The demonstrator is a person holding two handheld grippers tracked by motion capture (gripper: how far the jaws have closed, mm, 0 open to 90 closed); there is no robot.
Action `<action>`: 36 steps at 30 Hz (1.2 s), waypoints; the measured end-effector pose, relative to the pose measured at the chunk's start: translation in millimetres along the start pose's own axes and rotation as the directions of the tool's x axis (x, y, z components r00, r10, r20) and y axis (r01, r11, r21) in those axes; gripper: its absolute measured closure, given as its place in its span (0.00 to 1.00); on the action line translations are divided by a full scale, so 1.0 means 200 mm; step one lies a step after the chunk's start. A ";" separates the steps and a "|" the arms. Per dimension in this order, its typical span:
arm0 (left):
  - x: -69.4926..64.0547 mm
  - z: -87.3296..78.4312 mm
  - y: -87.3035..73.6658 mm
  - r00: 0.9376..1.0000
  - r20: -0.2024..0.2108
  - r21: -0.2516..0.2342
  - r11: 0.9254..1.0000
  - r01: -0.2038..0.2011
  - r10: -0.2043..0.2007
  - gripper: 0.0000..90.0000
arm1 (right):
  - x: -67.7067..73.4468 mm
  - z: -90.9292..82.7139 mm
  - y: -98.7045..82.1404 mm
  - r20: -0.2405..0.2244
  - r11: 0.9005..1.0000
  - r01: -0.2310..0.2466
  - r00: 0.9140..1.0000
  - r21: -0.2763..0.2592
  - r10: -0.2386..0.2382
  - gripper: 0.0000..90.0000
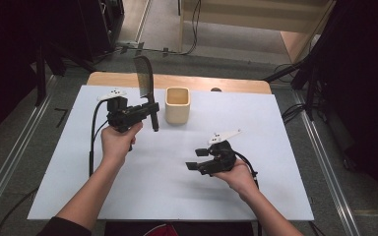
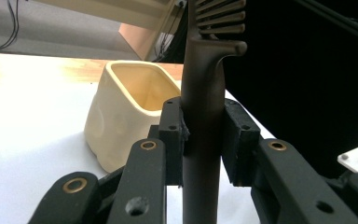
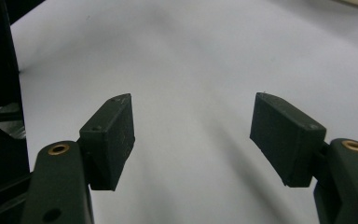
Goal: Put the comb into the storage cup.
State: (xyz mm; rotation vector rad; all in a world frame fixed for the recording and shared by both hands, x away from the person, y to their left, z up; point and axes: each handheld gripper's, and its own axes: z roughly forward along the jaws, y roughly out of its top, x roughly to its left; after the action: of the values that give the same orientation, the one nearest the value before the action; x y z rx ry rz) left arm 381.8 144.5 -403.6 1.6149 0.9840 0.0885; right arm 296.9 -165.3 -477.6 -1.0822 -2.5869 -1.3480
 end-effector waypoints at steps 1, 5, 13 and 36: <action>0.00 0.01 0.00 1.000 0.002 0.000 1.000 0.001 -0.001 0.82 | 0.00 -0.01 -0.01 0.003 1.000 -0.003 1.000 0.001 0.003 0.31; 0.00 0.03 0.02 1.000 0.001 0.005 1.000 -0.005 0.005 0.82 | -0.01 -0.05 -0.04 0.013 1.000 -0.011 1.000 0.011 0.011 0.31; -0.01 0.08 0.08 1.000 0.008 0.003 1.000 -0.030 0.030 0.82 | -0.02 -0.12 -0.09 0.022 1.000 -0.013 1.000 0.020 0.012 0.31; 0.01 0.27 0.28 0.998 -0.023 -0.046 0.997 -0.055 0.054 0.82 | -0.03 -0.29 -0.24 0.046 0.999 -0.049 0.998 0.009 0.049 0.31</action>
State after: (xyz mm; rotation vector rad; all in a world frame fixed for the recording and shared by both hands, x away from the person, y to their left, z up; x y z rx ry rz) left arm 443.2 105.3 -374.9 1.6017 0.9478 0.1651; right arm 257.7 -228.7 -477.6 -1.1808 -2.5775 -1.3133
